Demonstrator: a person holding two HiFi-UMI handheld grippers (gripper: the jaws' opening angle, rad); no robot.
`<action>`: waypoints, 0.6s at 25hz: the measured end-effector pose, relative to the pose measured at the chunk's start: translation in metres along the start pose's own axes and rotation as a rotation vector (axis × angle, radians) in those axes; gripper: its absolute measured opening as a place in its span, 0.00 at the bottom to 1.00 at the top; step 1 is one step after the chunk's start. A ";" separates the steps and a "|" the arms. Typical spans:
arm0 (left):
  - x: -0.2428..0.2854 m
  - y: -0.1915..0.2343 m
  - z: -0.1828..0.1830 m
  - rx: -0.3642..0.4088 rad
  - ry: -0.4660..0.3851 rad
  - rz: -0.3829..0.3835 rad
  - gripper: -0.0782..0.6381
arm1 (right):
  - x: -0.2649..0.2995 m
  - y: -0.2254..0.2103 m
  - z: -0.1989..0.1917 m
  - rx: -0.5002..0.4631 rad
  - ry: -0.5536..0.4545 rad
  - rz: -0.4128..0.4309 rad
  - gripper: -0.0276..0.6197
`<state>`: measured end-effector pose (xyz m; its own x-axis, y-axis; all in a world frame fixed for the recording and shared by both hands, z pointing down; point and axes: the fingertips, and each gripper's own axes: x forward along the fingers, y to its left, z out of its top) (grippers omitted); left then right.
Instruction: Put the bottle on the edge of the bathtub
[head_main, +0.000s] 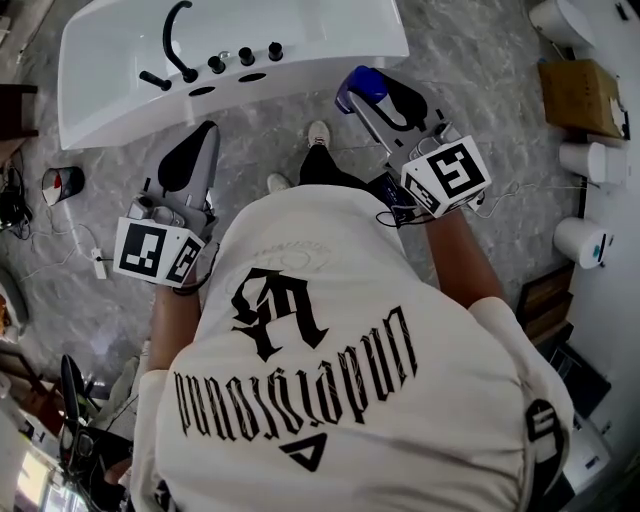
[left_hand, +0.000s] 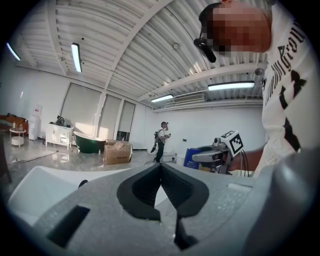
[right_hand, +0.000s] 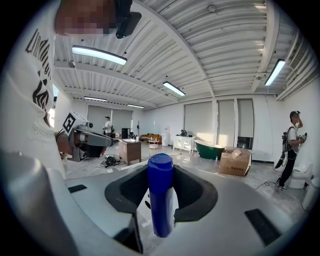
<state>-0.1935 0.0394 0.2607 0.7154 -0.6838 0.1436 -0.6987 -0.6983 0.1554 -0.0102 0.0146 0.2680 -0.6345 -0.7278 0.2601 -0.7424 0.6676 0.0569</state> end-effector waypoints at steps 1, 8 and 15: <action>0.002 0.001 -0.001 -0.004 0.002 0.007 0.13 | 0.002 -0.003 -0.001 -0.001 0.003 0.004 0.28; 0.022 0.011 -0.003 -0.022 0.021 0.044 0.13 | 0.021 -0.023 -0.007 -0.004 0.021 0.052 0.28; 0.060 0.020 -0.001 -0.039 0.050 0.077 0.13 | 0.043 -0.058 -0.016 0.048 0.040 0.109 0.28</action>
<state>-0.1641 -0.0153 0.2737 0.6593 -0.7234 0.2049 -0.7519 -0.6343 0.1800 0.0091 -0.0529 0.2912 -0.7038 -0.6438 0.3004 -0.6794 0.7335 -0.0197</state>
